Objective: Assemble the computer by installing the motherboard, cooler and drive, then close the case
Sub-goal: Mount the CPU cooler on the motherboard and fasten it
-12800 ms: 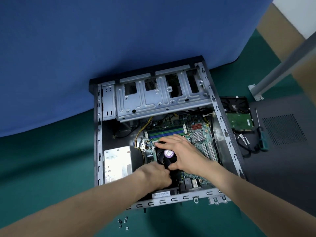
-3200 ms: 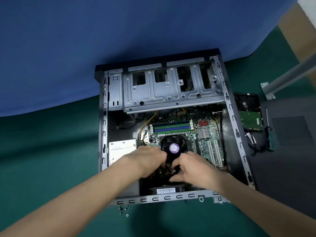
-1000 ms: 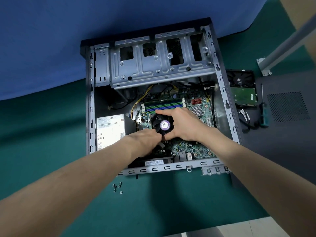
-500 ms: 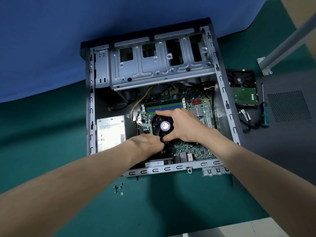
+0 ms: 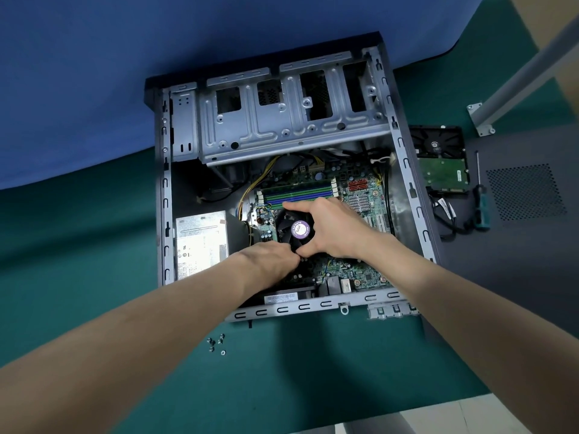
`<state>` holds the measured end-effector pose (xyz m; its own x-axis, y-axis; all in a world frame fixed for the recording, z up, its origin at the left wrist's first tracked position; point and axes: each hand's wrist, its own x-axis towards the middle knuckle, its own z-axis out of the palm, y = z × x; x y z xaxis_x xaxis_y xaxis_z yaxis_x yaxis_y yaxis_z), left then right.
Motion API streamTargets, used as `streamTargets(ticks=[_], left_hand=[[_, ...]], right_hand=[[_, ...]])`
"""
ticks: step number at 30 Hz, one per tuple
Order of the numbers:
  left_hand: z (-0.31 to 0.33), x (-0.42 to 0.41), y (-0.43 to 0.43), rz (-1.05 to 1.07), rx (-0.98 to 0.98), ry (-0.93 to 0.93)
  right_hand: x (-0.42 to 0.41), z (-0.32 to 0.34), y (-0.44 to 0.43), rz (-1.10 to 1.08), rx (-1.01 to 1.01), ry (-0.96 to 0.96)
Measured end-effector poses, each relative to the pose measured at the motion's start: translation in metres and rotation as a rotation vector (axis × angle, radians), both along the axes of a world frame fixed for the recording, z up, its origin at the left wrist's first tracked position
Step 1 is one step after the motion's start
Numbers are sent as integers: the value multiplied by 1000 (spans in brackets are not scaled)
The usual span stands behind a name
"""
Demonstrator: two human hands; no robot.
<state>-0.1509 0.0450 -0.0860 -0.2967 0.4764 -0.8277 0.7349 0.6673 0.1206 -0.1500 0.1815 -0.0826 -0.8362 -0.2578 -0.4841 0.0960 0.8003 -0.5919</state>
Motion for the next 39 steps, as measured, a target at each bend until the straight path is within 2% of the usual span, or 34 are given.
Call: streamTargets(ticks=[13,22,28,39], left_hand=[[6,1,-1,30,59,-6],[15,3,-14,216,84,-22],[13,7,-14,346,47,54],[13,7,-13,345,30,109]], right_hand=[[0,0,0,-32,-11,-32],[0,-6,3,5,-18,-35],[-4,-13,4,35,-11,-2],[-4,-18,5,5,-47,24]])
